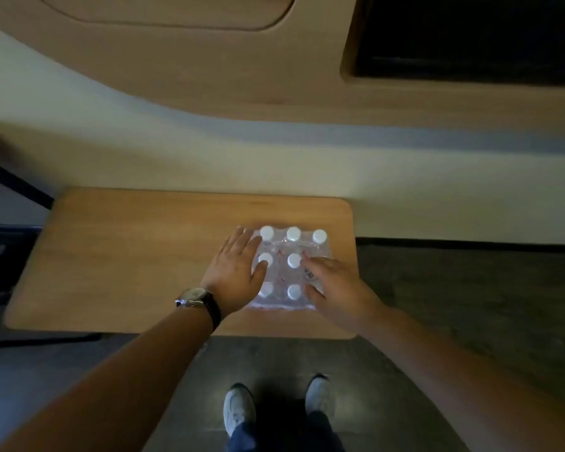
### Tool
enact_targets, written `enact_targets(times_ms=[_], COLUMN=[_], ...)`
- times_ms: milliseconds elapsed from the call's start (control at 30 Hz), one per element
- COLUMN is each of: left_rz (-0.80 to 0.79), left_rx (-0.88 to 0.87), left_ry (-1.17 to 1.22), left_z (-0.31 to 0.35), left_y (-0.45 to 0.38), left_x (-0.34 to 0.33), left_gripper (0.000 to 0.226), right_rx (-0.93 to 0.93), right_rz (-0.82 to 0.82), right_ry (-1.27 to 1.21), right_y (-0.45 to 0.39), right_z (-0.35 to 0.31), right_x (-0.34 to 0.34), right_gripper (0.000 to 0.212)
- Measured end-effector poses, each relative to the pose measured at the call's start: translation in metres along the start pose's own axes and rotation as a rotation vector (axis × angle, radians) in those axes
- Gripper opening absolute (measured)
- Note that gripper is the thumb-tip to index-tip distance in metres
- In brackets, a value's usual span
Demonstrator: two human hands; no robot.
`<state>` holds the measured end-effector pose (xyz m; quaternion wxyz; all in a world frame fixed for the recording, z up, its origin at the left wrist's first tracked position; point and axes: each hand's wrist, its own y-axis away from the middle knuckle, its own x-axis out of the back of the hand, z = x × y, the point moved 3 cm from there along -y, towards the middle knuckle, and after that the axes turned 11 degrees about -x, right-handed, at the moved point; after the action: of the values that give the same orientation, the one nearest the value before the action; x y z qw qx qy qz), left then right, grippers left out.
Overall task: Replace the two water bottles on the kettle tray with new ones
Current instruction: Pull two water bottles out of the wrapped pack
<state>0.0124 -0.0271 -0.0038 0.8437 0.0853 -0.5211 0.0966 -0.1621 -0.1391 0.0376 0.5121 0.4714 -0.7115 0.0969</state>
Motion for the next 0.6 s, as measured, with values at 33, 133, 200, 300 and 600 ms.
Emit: enact_targets(times_ms=[33, 133, 200, 300, 600], left_rz=[-0.013, -0.091, -0.127, -0.135, 0.0], left_rx=[0.004, -0.001, -0.042, -0.052, -0.03], left_ry=[-0.044, -0.128, -0.16, -0.15, 0.006], left_z=[-0.007, -0.022, -0.03, -0.042, -0.053], left_y=[-0.001, 0.0, 0.002, 0.003, -0.003], left_x=[-0.01, -0.034, -0.052, -0.063, -0.078], left_gripper=[0.064, 0.081, 0.096, 0.111, 0.127], right_rx=[-0.009, -0.027, -0.014, 0.012, 0.102], right_rz=[0.009, 0.027, 0.027, 0.058, 0.115], right_ry=[-0.003, -0.013, -0.008, 0.008, 0.465], right_y=[-0.005, -0.016, -0.029, -0.055, -0.118], right_z=[0.002, 0.008, 0.009, 0.004, -0.013], right_x=[-0.008, -0.025, -0.038, -0.049, -0.081], right_gripper=[0.045, 0.043, 0.041, 0.044, 0.065])
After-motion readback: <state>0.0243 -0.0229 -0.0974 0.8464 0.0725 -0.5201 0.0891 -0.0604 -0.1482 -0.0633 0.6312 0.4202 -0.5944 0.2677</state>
